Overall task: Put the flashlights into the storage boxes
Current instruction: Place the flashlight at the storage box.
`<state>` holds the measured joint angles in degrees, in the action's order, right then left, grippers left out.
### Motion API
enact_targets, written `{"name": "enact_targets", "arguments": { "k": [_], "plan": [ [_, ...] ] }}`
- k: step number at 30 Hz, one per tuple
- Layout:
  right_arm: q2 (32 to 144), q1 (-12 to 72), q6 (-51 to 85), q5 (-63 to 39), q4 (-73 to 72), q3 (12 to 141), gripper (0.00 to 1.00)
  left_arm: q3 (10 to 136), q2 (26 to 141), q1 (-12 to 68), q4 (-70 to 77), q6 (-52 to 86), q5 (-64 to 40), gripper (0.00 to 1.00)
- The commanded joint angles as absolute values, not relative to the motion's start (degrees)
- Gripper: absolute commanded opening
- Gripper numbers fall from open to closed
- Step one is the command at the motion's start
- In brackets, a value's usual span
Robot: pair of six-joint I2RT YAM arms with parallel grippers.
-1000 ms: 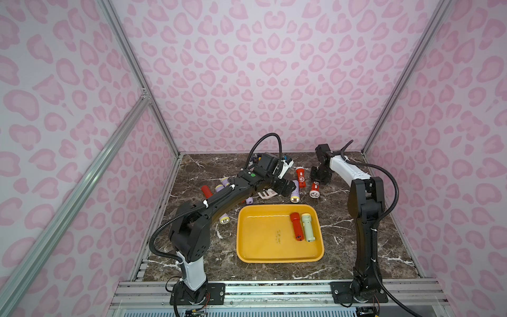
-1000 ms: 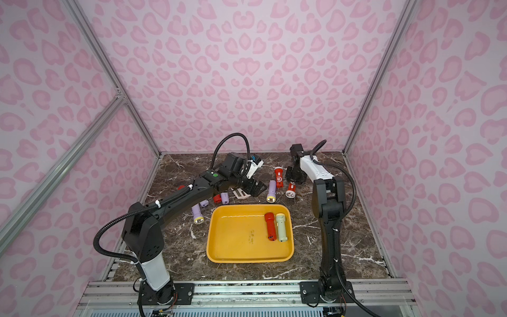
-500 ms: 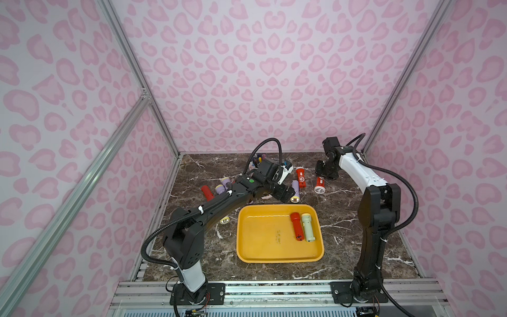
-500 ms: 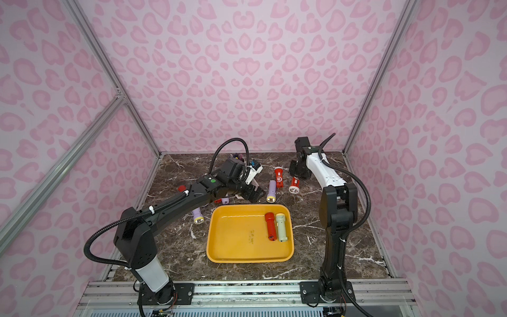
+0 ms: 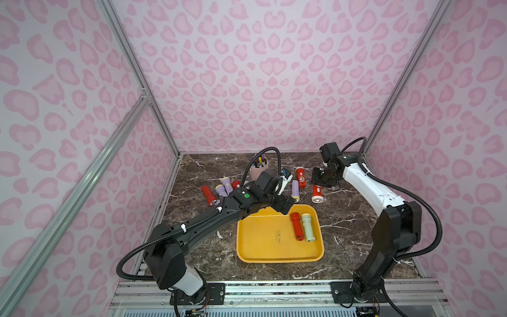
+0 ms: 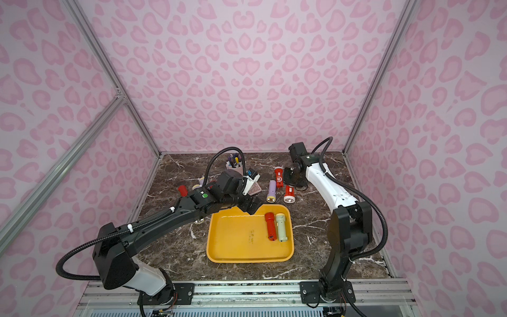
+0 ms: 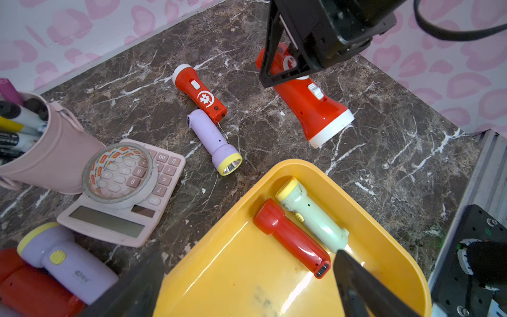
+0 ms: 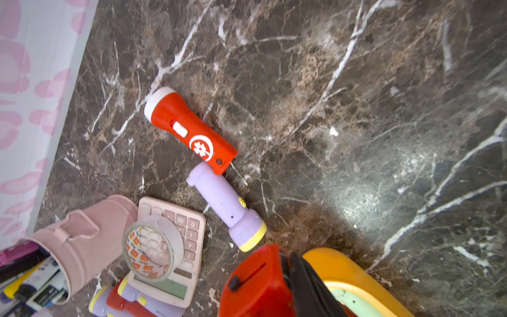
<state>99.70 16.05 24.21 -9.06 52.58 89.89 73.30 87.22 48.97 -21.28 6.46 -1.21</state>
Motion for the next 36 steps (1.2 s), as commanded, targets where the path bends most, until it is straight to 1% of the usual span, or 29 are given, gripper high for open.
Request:
{"name": "enact_targets", "arguments": {
  "k": [1,8,13,19,25,31,36],
  "plan": [
    [97.0,17.8,23.5,-9.1,51.1,86.8,0.34,70.6,83.9,50.3,-20.1,9.6,3.3,0.98],
    [92.9,23.3,26.5,-8.9,48.8,80.3,0.34,63.6,76.6,51.7,-20.7,12.3,5.0,0.98],
    [93.3,29.1,29.3,-7.0,47.7,79.7,0.34,59.5,71.5,51.8,-21.8,12.2,6.1,0.98],
    [96.4,35.8,32.4,-4.9,47.9,81.7,0.34,54.6,63.6,51.8,-24.2,13.4,7.2,0.98],
    [100.6,40.1,34.8,-4.1,47.2,81.6,0.34,50.6,57.0,51.8,-25.9,15.6,7.5,0.97],
    [104.8,42.4,36.1,-3.4,46.3,81.1,0.33,48.8,53.5,51.8,-27.3,16.1,8.0,0.98],
    [108.7,42.5,35.9,-1.6,45.6,80.2,0.33,47.7,51.8,51.8,-27.4,16.3,8.3,0.98]
  ]
}}
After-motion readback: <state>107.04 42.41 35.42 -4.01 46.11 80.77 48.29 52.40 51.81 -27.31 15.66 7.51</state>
